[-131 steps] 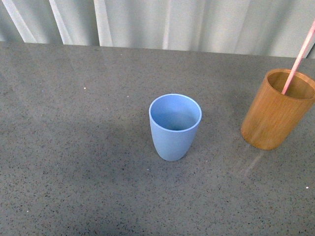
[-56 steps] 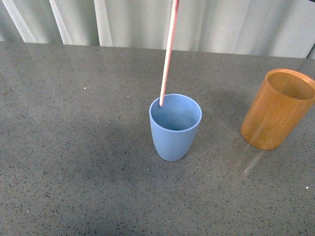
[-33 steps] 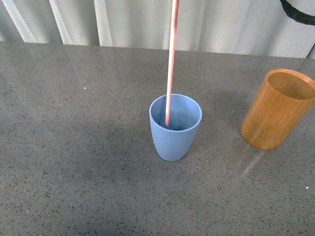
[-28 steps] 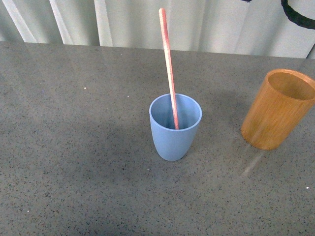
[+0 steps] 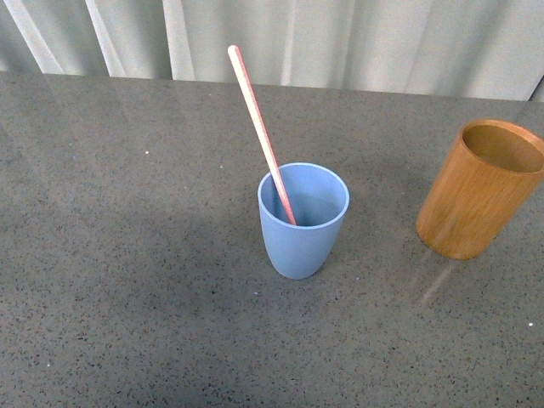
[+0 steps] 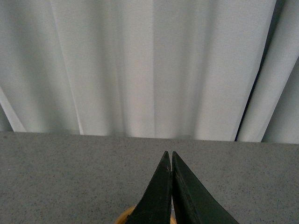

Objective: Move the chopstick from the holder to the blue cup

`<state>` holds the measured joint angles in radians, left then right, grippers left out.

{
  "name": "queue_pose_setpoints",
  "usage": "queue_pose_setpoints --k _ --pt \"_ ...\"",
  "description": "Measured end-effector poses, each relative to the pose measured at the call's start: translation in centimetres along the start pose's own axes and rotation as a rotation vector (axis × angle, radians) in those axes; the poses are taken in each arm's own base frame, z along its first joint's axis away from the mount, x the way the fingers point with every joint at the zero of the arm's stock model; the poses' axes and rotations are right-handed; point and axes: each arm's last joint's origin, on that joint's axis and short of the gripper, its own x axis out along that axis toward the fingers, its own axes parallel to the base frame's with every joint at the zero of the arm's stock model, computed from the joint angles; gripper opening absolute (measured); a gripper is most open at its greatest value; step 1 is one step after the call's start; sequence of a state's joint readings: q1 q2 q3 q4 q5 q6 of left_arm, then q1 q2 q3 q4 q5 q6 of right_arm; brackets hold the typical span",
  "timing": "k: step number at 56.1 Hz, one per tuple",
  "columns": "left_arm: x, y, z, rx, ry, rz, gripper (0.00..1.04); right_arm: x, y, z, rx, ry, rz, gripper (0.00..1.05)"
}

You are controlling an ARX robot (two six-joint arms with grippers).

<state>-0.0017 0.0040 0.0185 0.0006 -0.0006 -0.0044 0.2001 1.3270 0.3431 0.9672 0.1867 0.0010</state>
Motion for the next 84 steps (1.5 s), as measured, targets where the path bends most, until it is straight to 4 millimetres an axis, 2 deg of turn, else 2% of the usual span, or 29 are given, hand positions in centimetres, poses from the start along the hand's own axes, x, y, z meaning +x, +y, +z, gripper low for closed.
queue_pose_setpoints --k 18,41,84 --pt "0.0 0.0 0.0 0.0 0.0 -0.001 0.04 -4.4 -2.2 -1.1 0.001 -0.004 -0.006 0.01" --pt "0.0 0.0 0.0 0.0 0.0 0.002 0.04 -8.0 -4.1 -2.7 0.002 -0.001 -0.014 0.01" --pt "0.0 0.0 0.0 0.0 0.0 0.001 0.04 -11.3 -4.0 -1.5 0.002 -0.041 -0.01 0.01"
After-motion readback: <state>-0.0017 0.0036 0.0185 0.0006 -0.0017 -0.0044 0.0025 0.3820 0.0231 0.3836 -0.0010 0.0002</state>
